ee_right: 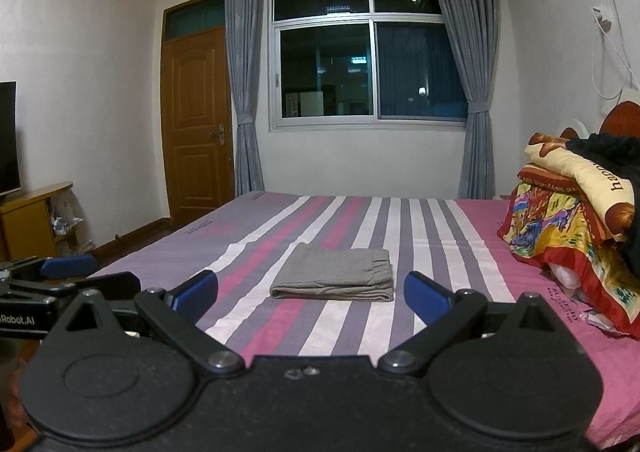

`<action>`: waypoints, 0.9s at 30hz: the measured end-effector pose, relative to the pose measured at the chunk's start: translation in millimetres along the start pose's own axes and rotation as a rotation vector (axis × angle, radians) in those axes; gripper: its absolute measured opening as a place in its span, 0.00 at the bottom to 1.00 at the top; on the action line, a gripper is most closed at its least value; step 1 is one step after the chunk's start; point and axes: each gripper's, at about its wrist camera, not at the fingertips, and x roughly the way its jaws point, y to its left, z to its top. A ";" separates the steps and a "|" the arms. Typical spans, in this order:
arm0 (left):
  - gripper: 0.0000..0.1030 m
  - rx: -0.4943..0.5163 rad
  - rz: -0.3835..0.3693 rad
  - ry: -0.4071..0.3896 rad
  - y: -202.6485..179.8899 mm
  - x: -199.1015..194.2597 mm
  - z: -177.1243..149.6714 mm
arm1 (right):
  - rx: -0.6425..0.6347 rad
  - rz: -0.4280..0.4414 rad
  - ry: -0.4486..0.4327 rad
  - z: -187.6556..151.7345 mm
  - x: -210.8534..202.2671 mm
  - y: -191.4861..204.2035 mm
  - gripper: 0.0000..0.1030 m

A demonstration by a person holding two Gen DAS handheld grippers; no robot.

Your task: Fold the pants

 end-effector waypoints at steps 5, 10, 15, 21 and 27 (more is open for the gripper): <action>1.00 0.005 -0.004 0.001 2.1 0.4 0.8 | 0.000 0.001 0.000 0.0 -0.2 0.0 0.97; 1.00 0.024 0.007 0.003 3.3 1.1 1.4 | -0.001 0.001 0.000 -0.5 -0.1 0.0 0.97; 1.00 0.028 -0.015 0.009 5.9 1.7 1.6 | 0.000 0.000 0.001 -0.2 -0.4 0.5 0.97; 1.00 0.050 -0.020 -0.007 5.8 0.3 0.6 | -0.003 0.001 0.006 -3.6 0.2 -1.0 0.97; 1.00 0.052 -0.024 -0.009 5.6 -1.2 0.5 | 0.000 0.002 0.006 -4.0 1.1 -2.2 0.97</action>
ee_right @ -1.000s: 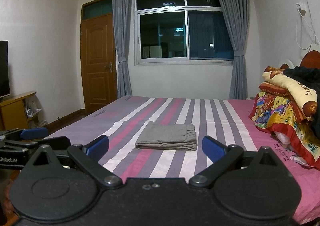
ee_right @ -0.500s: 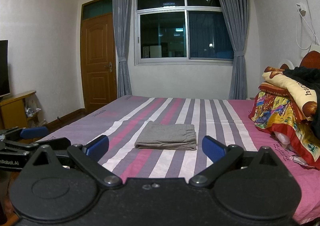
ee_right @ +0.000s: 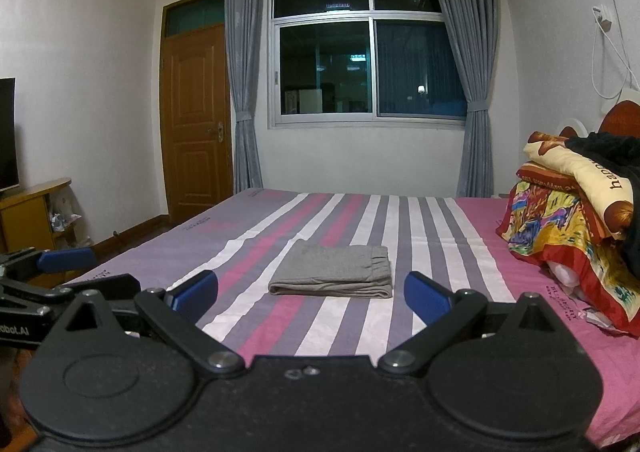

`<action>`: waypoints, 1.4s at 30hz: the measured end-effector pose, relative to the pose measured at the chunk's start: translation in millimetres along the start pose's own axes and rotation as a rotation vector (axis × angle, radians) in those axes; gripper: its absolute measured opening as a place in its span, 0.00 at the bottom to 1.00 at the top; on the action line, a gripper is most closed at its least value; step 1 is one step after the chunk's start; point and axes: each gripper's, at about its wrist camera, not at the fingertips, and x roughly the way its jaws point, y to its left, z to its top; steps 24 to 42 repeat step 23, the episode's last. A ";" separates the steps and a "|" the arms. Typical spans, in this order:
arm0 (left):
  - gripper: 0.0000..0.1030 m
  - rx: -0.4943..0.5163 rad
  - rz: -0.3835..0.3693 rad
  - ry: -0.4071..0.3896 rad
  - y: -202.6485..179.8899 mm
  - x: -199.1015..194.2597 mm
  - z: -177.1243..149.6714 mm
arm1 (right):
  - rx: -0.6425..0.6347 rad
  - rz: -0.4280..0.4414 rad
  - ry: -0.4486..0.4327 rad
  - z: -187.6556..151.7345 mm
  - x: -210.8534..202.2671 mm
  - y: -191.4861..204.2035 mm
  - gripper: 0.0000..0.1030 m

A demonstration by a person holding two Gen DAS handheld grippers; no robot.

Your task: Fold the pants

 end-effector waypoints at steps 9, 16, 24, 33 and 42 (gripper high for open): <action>1.00 0.000 -0.013 -0.002 -0.5 -2.1 0.4 | 0.001 -0.001 0.004 -2.0 1.6 -1.1 0.97; 1.00 -0.026 -0.003 -0.011 1.6 -2.6 -0.7 | -0.004 -0.004 0.007 -3.2 3.8 -0.3 0.97; 1.00 -0.070 -0.033 -0.028 6.7 -3.4 -3.4 | -0.015 0.003 0.009 -6.1 4.6 -1.3 0.97; 1.00 -0.070 -0.033 -0.028 6.7 -3.4 -3.4 | -0.015 0.003 0.009 -6.1 4.6 -1.3 0.97; 1.00 -0.070 -0.033 -0.028 6.7 -3.4 -3.4 | -0.015 0.003 0.009 -6.1 4.6 -1.3 0.97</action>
